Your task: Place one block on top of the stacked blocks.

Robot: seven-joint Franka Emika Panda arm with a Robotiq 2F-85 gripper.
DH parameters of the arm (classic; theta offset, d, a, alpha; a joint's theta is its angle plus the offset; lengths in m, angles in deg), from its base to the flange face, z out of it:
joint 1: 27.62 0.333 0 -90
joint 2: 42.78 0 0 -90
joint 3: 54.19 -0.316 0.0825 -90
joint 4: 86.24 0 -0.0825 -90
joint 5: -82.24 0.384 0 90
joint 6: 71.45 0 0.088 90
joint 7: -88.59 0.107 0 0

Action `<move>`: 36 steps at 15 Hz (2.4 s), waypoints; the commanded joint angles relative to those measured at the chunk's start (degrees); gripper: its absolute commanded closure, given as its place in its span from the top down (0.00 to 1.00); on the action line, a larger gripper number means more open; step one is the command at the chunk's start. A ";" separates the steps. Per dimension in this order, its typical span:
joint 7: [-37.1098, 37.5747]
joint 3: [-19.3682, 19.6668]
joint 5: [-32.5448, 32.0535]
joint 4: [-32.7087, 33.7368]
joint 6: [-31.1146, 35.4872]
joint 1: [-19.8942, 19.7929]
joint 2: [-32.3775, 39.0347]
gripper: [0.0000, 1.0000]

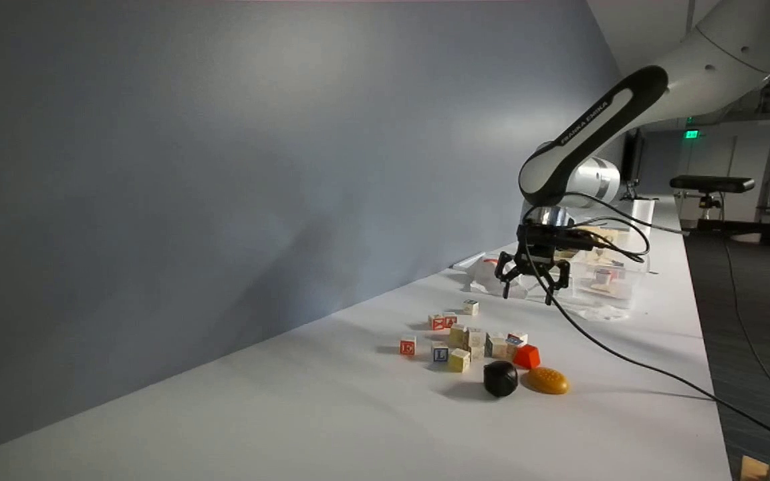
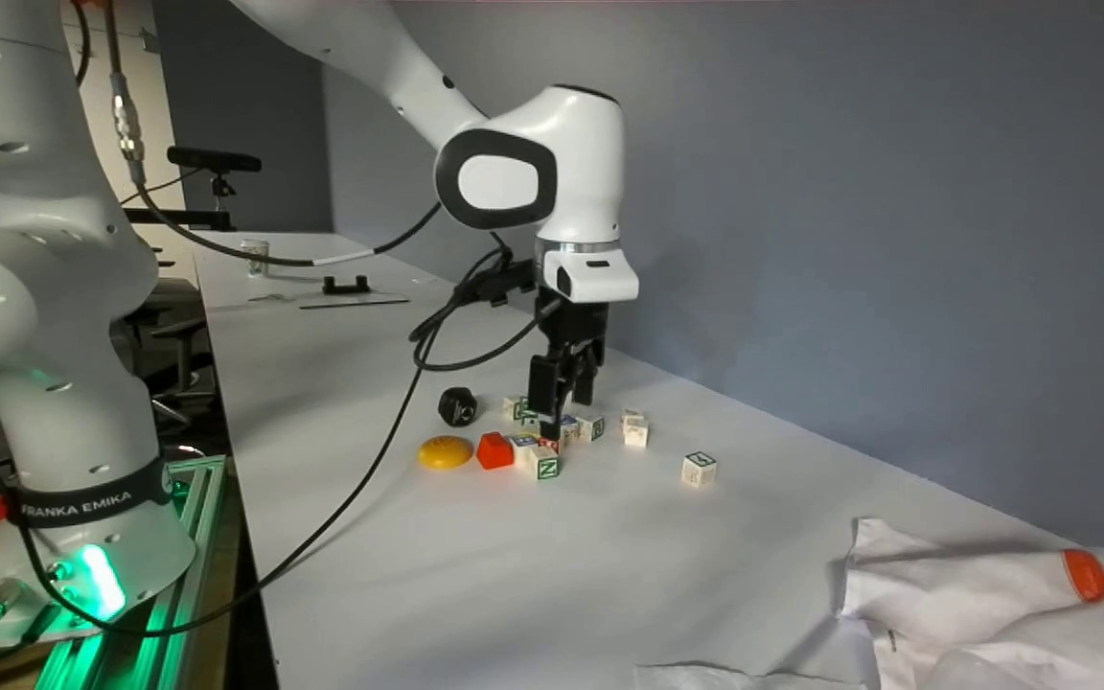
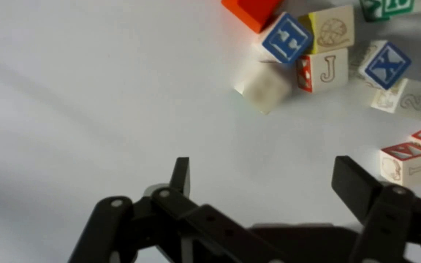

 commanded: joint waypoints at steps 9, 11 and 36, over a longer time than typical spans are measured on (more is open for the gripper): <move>33.04 -2.55 -4.99 1.50 9.05 3.24 2.87 1.00; 34.95 -2.55 -5.92 1.13 9.62 3.22 2.75 1.00; 36.26 -2.00 8.51 -3.09 1.88 3.93 3.92 1.00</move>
